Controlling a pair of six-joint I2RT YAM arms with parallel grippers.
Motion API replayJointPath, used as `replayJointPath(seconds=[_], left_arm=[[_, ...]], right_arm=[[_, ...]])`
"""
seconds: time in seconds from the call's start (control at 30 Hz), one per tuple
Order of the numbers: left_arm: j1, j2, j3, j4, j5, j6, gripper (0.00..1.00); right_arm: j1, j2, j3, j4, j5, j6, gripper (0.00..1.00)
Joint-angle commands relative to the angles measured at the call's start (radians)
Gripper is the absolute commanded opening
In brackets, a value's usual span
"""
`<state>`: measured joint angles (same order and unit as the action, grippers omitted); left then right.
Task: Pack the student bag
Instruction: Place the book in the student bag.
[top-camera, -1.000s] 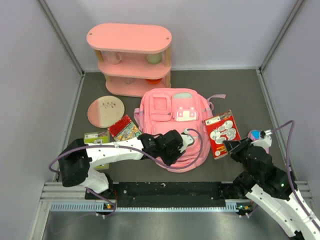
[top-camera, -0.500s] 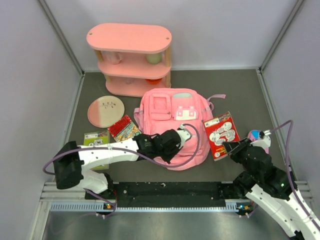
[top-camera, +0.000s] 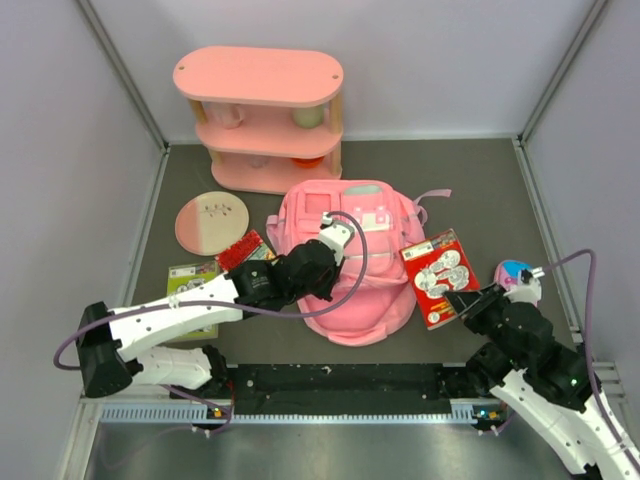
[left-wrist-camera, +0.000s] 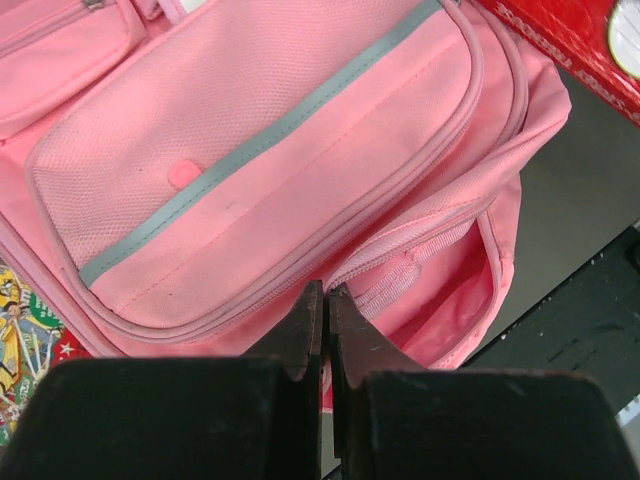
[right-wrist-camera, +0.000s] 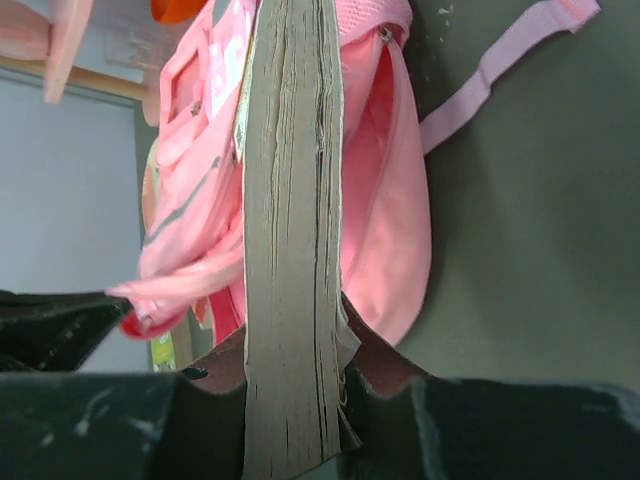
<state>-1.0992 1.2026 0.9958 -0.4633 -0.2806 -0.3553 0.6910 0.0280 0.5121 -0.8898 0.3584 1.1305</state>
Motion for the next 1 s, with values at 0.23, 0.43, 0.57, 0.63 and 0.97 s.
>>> replayJointPath(seconds=[0.23, 0.43, 0.57, 0.63, 0.97], left_arm=[[0.05, 0.02, 0.271, 0.02, -0.207, -0.1, 0.0], [0.061, 0.057, 0.342, -0.021, -0.256, -0.152, 0.0], [0.096, 0.086, 0.374, -0.078, -0.262, -0.224, 0.0], [0.101, 0.084, 0.369, -0.072, -0.262, -0.234, 0.0], [0.125, 0.129, 0.374, -0.055, -0.209, -0.267, 0.0]], right_arm=[[0.002, -0.12, 0.183, -0.14, -0.188, 0.001, 0.0], [0.002, -0.103, 0.137, -0.058, -0.306, 0.049, 0.0], [0.002, -0.12, 0.166, -0.047, -0.309, 0.034, 0.0], [0.002, -0.123, 0.219, -0.046, -0.283, 0.008, 0.0], [0.002, -0.102, 0.342, 0.008, -0.325, -0.075, 0.0]])
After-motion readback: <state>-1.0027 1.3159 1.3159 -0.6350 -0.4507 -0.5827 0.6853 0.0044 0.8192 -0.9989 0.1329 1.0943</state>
